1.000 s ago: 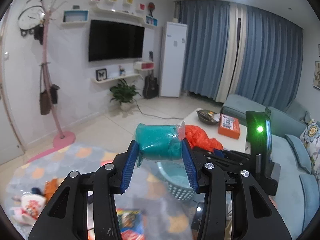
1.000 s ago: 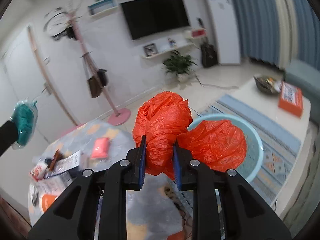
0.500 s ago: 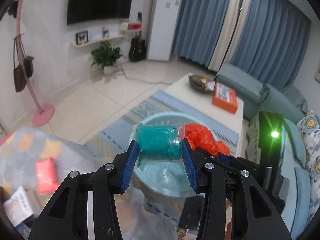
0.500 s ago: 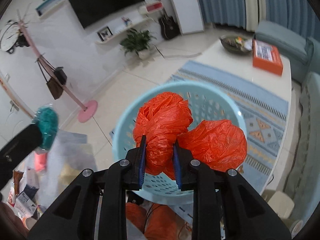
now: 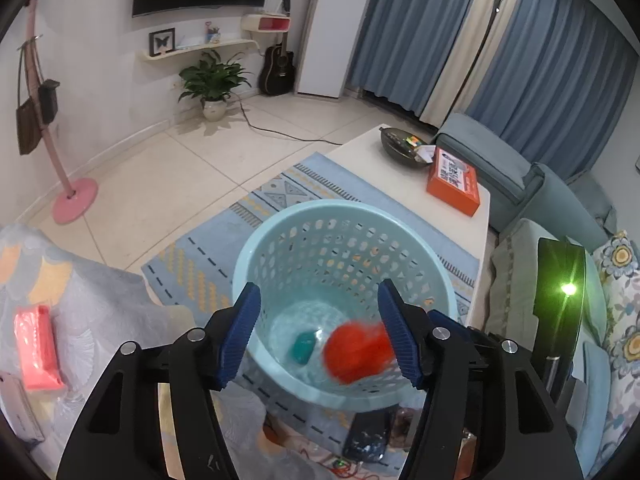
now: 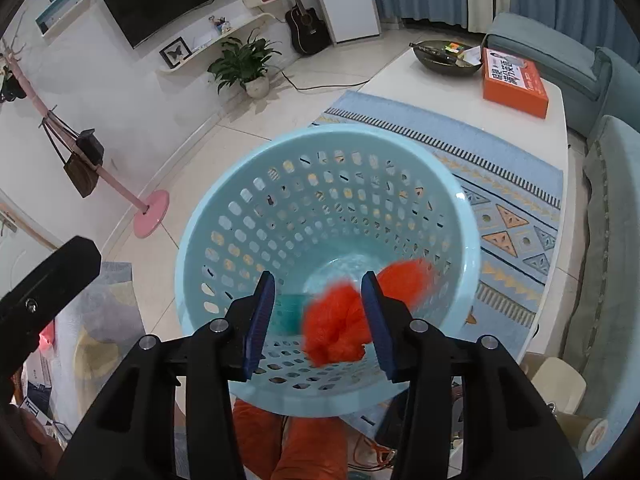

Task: Collect trash
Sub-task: 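Open both tools to drop the bags into the blue basket, then grasp the white polka-dot bag with the left tool while the right tool reaches the orange cup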

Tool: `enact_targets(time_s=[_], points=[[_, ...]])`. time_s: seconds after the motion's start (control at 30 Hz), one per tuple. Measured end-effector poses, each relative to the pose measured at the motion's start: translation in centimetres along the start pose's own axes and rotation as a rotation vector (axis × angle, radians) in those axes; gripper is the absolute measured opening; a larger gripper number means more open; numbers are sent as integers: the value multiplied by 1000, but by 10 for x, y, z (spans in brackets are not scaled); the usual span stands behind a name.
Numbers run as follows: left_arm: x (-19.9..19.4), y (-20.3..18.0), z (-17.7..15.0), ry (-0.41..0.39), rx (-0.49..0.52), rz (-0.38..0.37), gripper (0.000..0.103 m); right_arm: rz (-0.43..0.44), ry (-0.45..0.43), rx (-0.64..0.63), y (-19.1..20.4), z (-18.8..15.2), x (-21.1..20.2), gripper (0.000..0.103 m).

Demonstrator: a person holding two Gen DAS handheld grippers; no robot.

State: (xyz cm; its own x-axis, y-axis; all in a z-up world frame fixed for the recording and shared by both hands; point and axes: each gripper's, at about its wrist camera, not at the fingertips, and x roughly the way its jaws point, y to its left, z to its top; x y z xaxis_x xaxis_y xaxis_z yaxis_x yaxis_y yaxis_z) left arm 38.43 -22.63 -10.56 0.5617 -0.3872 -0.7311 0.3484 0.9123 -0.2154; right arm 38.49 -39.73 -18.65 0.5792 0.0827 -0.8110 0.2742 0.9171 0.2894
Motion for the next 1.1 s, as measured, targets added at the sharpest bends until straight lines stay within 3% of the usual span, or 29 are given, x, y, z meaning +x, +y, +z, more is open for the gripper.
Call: enact_targets(time_s=[0.27,0.63,0.87,1.1], points=[[-43,1,-3,-60,-9,1,62,43,-39,-10,9,-5,-39,42],[-167,4,-30,-222,-41,36,65,163,-141,-131,63,-37,-129,43],[-234,22,-75,-261,-58,117,66,251,-185,-269,116,-81,-172,51],[-292,77,-130,-313,-151,265,67,348,-188,-432,173,-131,-192,68]])
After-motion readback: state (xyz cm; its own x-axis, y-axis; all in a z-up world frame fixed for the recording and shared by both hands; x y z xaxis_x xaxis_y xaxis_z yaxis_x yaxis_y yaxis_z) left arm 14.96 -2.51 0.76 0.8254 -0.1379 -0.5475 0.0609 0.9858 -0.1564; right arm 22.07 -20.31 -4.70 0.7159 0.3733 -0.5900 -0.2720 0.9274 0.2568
